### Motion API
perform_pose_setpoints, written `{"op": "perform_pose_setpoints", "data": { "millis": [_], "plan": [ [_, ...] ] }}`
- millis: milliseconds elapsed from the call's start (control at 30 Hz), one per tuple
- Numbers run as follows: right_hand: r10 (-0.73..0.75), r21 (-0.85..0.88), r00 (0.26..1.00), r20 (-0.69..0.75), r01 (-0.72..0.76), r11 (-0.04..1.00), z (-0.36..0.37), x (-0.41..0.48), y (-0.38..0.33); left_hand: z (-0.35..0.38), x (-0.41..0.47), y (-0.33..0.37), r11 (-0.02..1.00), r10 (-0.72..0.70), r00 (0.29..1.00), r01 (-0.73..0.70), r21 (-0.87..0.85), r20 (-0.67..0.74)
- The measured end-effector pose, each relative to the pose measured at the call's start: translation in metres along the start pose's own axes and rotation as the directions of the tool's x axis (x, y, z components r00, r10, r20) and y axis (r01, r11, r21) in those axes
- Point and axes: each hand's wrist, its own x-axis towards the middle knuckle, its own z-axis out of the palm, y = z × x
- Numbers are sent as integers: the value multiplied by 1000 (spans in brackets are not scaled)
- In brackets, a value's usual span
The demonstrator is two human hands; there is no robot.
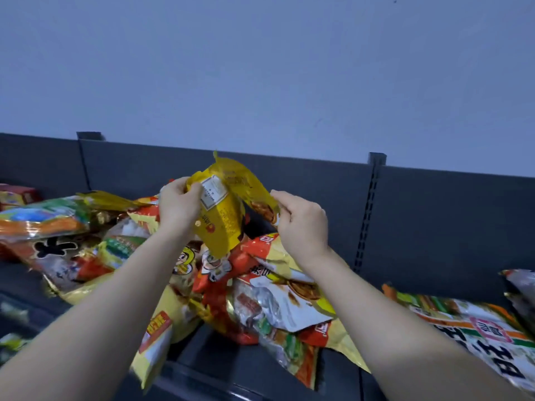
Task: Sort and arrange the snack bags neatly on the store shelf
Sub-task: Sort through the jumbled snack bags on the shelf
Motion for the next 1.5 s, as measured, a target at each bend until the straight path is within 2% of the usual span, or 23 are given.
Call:
{"op": "perform_pose_setpoints", "data": {
  "millis": [100,200,233,333,400,533,633,733,900,1033,1200,1333,1500],
  "plan": [
    [112,-89,978,177,-98,991,36,8,2,-18,31,-19,989,75,996,-67,133,-56],
    [281,-222,879,385,-207,953,68,11,14,-29,49,-43,933,167,986,-150,328,-22],
    [325,-252,836,442,-232,939,76,10,16,-31,52,-53,879,218,976,-197,435,1],
    [372,-316,755,541,-228,921,86,8,19,-29,52,-78,620,352,925,-344,705,142],
    [378,-345,732,566,-206,916,85,10,20,-25,52,-85,502,374,897,-411,761,238],
    [390,-406,710,586,-159,900,77,8,22,-11,52,-73,353,388,874,-434,829,293],
    [378,-478,744,552,-90,874,60,4,23,-2,47,-56,240,393,850,-462,854,349],
    [361,-531,796,485,-59,845,30,0,25,13,31,-37,160,372,801,-553,818,469],
    [382,-588,842,381,-99,803,-37,-18,37,50,-18,-12,169,379,714,-680,714,589],
    [437,-655,841,320,-137,743,-106,-43,54,86,-70,14,209,405,644,-756,620,649],
    [552,-805,780,295,-108,584,-195,-83,79,129,-144,37,234,447,549,-834,500,706],
    [624,-860,740,251,-126,495,-263,-119,92,161,-210,52,242,431,471,-882,405,770],
    [686,-896,700,198,-154,416,-336,-158,103,193,-283,65,257,394,431,-900,353,811]
  ]
}}
